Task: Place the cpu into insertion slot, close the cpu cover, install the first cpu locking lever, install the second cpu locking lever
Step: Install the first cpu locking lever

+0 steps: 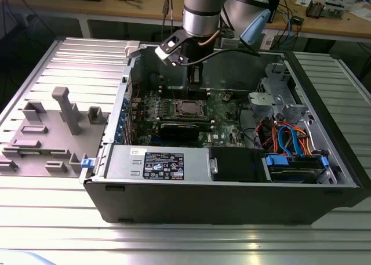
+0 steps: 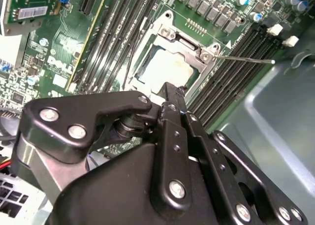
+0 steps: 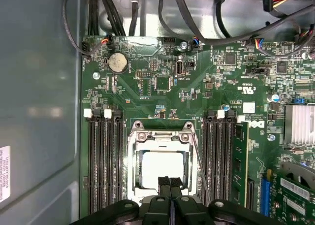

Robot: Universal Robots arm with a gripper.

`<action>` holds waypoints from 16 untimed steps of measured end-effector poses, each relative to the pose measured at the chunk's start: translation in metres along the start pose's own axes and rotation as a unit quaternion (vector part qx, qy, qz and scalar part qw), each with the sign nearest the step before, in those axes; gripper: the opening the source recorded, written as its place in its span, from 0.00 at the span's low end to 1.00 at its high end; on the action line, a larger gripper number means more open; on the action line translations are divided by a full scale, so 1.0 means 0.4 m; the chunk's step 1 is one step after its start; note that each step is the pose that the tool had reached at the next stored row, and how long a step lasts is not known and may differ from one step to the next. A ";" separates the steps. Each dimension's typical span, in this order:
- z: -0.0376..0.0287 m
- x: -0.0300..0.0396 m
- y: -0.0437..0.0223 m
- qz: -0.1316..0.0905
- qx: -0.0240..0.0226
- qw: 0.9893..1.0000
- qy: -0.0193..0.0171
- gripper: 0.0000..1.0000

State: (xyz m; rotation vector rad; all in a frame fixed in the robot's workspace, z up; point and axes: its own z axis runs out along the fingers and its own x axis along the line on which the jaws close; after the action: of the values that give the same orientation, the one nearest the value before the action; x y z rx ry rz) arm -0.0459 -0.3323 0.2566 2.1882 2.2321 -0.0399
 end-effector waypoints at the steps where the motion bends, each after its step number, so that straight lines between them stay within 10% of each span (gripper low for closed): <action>1: -0.001 0.000 0.000 0.000 0.000 1.000 0.000 0.11; 16: -0.001 0.000 0.000 -0.001 0.000 1.000 -0.001 0.11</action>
State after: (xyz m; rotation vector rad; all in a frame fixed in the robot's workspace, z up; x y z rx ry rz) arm -0.0459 -0.3323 0.2569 2.1854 2.2338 -0.0412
